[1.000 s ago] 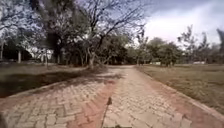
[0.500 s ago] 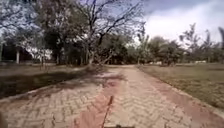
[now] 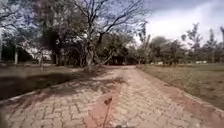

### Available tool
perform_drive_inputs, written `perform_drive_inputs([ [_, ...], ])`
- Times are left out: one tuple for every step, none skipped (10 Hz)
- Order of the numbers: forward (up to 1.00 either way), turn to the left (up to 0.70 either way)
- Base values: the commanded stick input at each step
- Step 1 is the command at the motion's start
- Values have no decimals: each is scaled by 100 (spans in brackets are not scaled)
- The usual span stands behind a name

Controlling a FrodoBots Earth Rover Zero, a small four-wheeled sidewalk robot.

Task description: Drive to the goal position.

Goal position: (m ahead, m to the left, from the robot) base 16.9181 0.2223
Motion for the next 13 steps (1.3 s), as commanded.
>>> perform_drive_inputs([
  [85,-34],
  [85,0],
  [85,0],
  [85,0],
  [85,0],
  [85,0],
  [85,0],
  [85,0],
  [85,0],
  [85,0],
  [85,0],
  [85,0],
  [85,0],
])
